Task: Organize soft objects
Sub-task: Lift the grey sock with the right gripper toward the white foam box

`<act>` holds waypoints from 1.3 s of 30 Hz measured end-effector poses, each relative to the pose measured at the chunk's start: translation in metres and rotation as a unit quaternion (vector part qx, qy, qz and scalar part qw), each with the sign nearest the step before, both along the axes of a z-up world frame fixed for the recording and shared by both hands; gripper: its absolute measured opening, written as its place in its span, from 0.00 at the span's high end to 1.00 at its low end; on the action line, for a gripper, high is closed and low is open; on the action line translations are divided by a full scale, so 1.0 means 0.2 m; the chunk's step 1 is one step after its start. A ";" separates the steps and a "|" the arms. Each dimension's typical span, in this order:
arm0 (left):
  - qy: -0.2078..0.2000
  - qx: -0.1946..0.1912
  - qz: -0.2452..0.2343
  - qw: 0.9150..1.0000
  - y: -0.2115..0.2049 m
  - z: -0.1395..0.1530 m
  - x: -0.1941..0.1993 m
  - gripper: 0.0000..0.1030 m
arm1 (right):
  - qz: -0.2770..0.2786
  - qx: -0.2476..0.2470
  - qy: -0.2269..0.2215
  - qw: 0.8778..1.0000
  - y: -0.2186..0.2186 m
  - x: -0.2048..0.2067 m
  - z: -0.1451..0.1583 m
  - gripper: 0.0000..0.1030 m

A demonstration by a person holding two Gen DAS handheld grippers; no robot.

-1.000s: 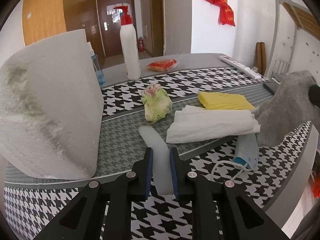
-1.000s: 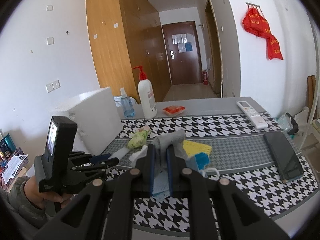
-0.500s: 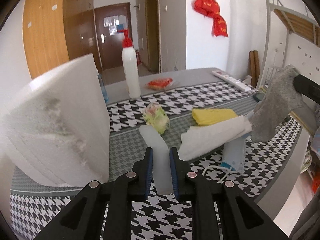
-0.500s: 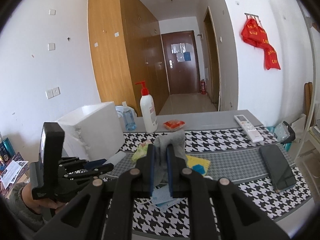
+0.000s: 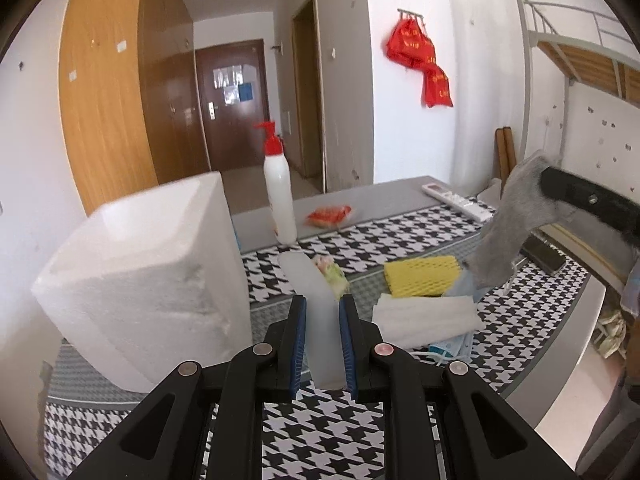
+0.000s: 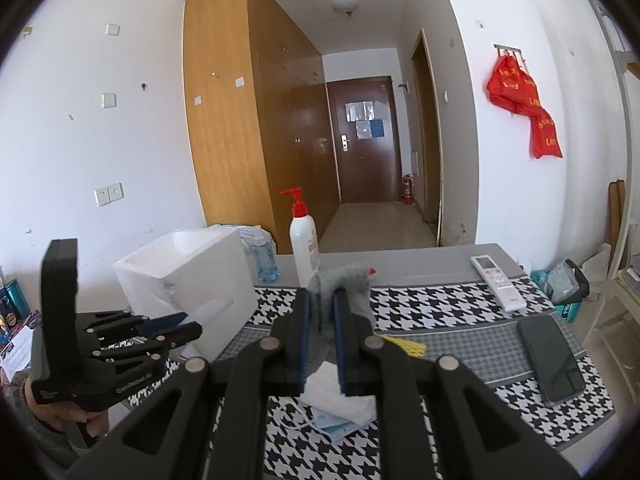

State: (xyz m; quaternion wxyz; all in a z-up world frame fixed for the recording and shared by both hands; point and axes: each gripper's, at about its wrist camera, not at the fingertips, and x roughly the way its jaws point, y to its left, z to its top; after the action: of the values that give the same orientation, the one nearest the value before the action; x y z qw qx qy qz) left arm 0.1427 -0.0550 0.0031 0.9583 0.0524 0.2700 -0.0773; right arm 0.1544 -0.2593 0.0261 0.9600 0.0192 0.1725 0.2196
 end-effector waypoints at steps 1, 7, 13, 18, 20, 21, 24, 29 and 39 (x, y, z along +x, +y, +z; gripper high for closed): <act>-0.003 0.001 0.000 1.000 0.00 0.01 -0.01 0.83 | 0.002 0.000 -0.001 1.000 0.01 0.00 0.00 0.86; -0.014 0.000 -0.006 1.000 0.03 0.06 -0.04 0.83 | 0.010 -0.004 0.002 1.000 0.06 0.01 -0.01 0.86; -0.025 -0.001 -0.009 1.000 0.05 0.10 -0.05 0.83 | 0.014 -0.001 0.002 1.000 0.09 0.04 0.01 0.86; -0.033 -0.009 -0.018 0.999 0.07 0.14 -0.03 0.83 | 0.015 0.001 0.003 1.000 0.10 0.05 0.02 0.86; -0.035 -0.006 -0.022 0.999 0.07 0.15 -0.03 0.83 | 0.012 -0.001 0.001 1.000 0.12 0.06 0.03 0.86; -0.037 -0.006 -0.025 0.999 0.08 0.15 -0.03 0.83 | 0.012 -0.001 0.000 1.000 0.12 0.06 0.04 0.86; -0.044 -0.009 -0.029 0.999 0.10 0.18 -0.03 0.83 | 0.012 0.000 -0.009 1.000 0.14 0.06 0.06 0.86; -0.058 -0.011 -0.031 0.998 0.14 0.23 -0.03 0.83 | 0.010 -0.001 -0.015 1.000 0.18 0.06 0.09 0.86; -0.083 -0.013 -0.023 0.996 0.20 0.31 0.00 0.83 | 0.018 -0.004 -0.023 1.000 0.26 0.10 0.14 0.86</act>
State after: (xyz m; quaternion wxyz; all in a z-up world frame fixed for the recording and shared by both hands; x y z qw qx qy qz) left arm 0.1431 -0.0160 0.0650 0.9760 0.0526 0.1874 -0.0977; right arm 0.1740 -0.2080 0.0532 0.9595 0.0067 0.1521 0.2369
